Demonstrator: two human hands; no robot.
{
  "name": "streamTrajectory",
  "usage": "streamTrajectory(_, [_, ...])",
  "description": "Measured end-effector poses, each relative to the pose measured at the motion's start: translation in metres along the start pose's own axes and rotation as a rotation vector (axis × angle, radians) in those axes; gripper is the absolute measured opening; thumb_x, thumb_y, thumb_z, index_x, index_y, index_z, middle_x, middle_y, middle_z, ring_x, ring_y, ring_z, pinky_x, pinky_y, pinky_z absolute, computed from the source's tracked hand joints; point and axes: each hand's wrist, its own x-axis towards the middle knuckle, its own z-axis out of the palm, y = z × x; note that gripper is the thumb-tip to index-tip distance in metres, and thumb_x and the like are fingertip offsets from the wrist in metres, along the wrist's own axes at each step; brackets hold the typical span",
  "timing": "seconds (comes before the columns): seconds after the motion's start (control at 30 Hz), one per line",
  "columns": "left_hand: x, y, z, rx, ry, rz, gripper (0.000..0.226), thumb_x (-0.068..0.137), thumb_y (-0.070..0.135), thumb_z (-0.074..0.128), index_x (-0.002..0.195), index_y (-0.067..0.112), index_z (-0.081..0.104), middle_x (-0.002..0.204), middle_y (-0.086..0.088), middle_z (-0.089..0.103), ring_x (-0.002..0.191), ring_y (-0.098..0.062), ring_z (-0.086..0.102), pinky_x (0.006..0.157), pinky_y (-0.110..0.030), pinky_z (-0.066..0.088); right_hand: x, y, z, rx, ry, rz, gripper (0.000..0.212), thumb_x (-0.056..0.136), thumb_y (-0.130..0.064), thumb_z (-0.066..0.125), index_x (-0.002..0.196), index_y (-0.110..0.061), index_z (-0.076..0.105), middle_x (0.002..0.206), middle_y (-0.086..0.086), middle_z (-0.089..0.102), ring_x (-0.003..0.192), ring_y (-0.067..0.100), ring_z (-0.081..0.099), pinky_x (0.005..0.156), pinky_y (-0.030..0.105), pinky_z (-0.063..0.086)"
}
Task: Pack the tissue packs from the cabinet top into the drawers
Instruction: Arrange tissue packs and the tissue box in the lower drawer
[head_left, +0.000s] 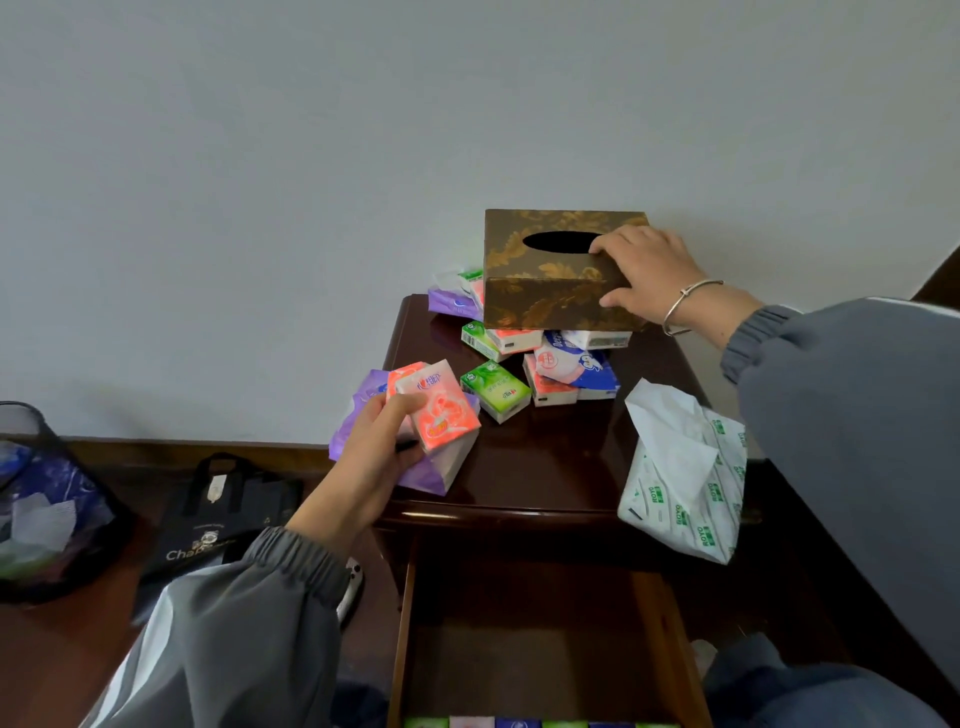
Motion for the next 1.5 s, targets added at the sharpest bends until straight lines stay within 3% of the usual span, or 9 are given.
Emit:
streamTrajectory(0.13, [-0.002, 0.015, 0.005, 0.039, 0.018, 0.035, 0.059, 0.063, 0.037, 0.066, 0.119, 0.019, 0.057, 0.109, -0.009, 0.073, 0.098, -0.020, 0.071, 0.072, -0.028, 0.056, -0.018, -0.003, -0.011, 0.022, 0.091, -0.064, 0.058, 0.075, -0.031, 0.073, 0.125, -0.018, 0.047, 0.129, 0.007, 0.050, 0.121, 0.029, 0.041, 0.103, 0.042, 0.031])
streamTrajectory(0.3, [-0.013, 0.026, 0.003, 0.058, 0.022, 0.098, 0.043, 0.070, 0.032, 0.062, 0.110, 0.018, 0.062, 0.107, -0.009, 0.074, 0.096, -0.019, 0.071, 0.082, -0.031, 0.054, -0.068, -0.004, -0.036, 0.165, 0.170, -0.082, 0.057, 0.073, -0.027, 0.075, 0.123, -0.017, 0.050, 0.128, 0.005, 0.050, 0.123, 0.028, 0.037, 0.104, 0.041, 0.031])
streamTrajectory(0.37, [-0.021, 0.027, 0.000, 0.054, 0.029, 0.094, 0.043, 0.071, 0.031, 0.061, 0.112, 0.018, 0.062, 0.108, -0.009, 0.073, 0.098, -0.020, 0.070, 0.084, -0.031, 0.052, -0.097, -0.001, -0.046, 0.309, 0.138, -0.058, 0.056, 0.073, -0.025, 0.076, 0.123, -0.018, 0.050, 0.126, 0.003, 0.050, 0.120, 0.025, 0.037, 0.100, 0.034, 0.032])
streamTrajectory(0.5, [-0.038, 0.027, -0.004, 0.048, 0.035, 0.108, 0.031, 0.070, 0.031, 0.060, 0.099, 0.021, 0.066, 0.089, -0.003, 0.076, 0.076, -0.008, 0.071, 0.066, -0.024, 0.049, -0.162, 0.008, -0.056, 0.427, -0.001, -0.060, 0.054, 0.071, -0.025, 0.078, 0.119, -0.020, 0.052, 0.118, -0.002, 0.050, 0.111, 0.017, 0.041, 0.088, 0.022, 0.026])
streamTrajectory(0.7, [-0.054, 0.023, -0.001, 0.079, 0.029, 0.089, 0.040, 0.063, 0.037, 0.064, 0.101, 0.023, 0.067, 0.091, -0.004, 0.077, 0.078, -0.011, 0.073, 0.072, -0.028, 0.050, -0.226, 0.017, -0.031, 0.313, -0.202, -0.075, 0.055, 0.072, -0.030, 0.076, 0.120, -0.020, 0.051, 0.124, -0.002, 0.048, 0.120, 0.017, 0.036, 0.102, 0.035, 0.034])
streamTrajectory(0.93, [-0.063, 0.025, 0.016, 0.117, 0.045, 0.078, 0.048, 0.062, 0.041, 0.064, 0.108, 0.027, 0.063, 0.094, 0.001, 0.077, 0.078, -0.006, 0.072, 0.067, -0.025, 0.049, -0.214, 0.007, -0.008, 0.341, -0.204, -0.046, 0.056, 0.078, -0.030, 0.072, 0.128, -0.021, 0.048, 0.130, 0.000, 0.046, 0.121, 0.017, 0.035, 0.098, 0.025, 0.029])
streamTrajectory(1.17, [-0.058, 0.026, 0.023, 0.136, 0.067, 0.046, 0.069, 0.059, 0.044, 0.066, 0.122, 0.020, 0.057, 0.105, -0.001, 0.074, 0.087, -0.009, 0.072, 0.070, -0.025, 0.048, -0.193, 0.000, 0.002, 0.357, -0.207, -0.063, 0.058, 0.081, -0.032, 0.069, 0.133, -0.026, 0.045, 0.134, -0.002, 0.045, 0.124, 0.016, 0.038, 0.104, 0.032, 0.034])
streamTrajectory(1.4, [-0.047, 0.028, 0.024, 0.084, 0.065, 0.092, 0.057, 0.067, 0.035, 0.065, 0.120, 0.014, 0.058, 0.105, -0.004, 0.075, 0.089, -0.012, 0.073, 0.070, -0.024, 0.054, -0.206, 0.004, 0.014, 0.397, -0.118, -0.069, 0.064, 0.083, -0.039, 0.065, 0.140, -0.028, 0.038, 0.143, -0.005, 0.037, 0.137, 0.015, 0.025, 0.113, 0.035, 0.021])
streamTrajectory(1.5, [-0.040, 0.028, 0.023, 0.057, 0.074, 0.107, 0.058, 0.071, 0.032, 0.064, 0.123, 0.010, 0.057, 0.112, -0.009, 0.072, 0.094, -0.016, 0.071, 0.078, -0.028, 0.053, -0.205, 0.002, 0.008, 0.470, -0.059, -0.064, 0.055, 0.084, -0.044, 0.062, 0.134, -0.030, 0.045, 0.141, -0.007, 0.040, 0.137, 0.012, 0.023, 0.112, 0.034, 0.020])
